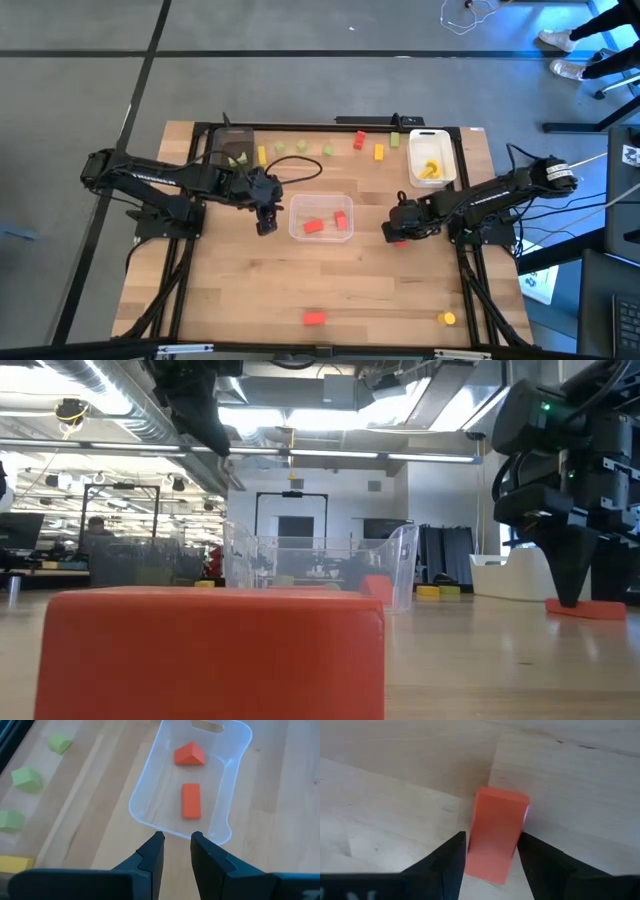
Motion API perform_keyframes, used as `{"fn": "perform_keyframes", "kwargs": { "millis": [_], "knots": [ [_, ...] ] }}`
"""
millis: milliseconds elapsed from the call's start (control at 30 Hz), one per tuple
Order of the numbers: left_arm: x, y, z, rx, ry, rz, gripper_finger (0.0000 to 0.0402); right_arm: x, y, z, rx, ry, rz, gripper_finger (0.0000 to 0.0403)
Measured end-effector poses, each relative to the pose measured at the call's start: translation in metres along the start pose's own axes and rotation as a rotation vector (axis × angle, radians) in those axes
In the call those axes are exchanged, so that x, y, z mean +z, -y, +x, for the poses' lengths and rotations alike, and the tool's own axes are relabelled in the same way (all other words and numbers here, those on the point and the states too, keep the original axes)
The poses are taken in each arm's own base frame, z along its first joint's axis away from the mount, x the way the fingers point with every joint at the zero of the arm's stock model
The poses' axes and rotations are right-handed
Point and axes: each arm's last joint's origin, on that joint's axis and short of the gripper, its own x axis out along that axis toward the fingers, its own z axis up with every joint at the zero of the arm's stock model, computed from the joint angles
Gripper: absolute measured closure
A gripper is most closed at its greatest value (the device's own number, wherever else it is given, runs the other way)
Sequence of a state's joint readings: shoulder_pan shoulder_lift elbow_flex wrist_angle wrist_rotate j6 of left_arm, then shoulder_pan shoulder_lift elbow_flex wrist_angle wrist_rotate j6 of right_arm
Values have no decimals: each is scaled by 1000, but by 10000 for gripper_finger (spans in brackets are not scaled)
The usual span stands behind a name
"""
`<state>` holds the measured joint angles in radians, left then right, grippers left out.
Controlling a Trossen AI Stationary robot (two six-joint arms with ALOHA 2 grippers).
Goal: Sort & place blocks by color
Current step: Put the orange block into the transparent bin
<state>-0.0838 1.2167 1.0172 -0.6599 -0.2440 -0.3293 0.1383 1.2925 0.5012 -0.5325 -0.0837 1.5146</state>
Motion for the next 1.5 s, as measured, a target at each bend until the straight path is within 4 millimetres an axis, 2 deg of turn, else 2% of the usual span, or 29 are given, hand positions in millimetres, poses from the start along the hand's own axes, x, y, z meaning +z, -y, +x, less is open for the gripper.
{"fn": "perform_keyframes", "kwargs": {
  "millis": [167,400,567,667,800,1067,1233,1367,1500],
  "knots": [
    [0,0,0,-1,3,0,315,1,3,5,-36,6,-22,226],
    [0,0,0,0,2,0,315,1,2,5,-42,30,-52,280],
    [0,0,0,0,3,0,315,1,0,5,-33,33,-81,282],
    [0,0,0,0,2,0,315,1,-8,0,-28,43,-115,282],
    [0,0,0,1,2,1,315,7,-28,-14,28,192,-186,283],
    [0,0,0,2,-1,1,315,18,-68,-47,138,298,-305,283],
    [0,0,0,1,0,1,315,35,-102,-65,208,374,-400,283],
    [0,0,0,2,-1,0,315,47,-134,-69,254,421,-503,283],
    [0,0,0,1,-1,-5,315,57,-162,-54,227,411,-590,283]
  ]
}}
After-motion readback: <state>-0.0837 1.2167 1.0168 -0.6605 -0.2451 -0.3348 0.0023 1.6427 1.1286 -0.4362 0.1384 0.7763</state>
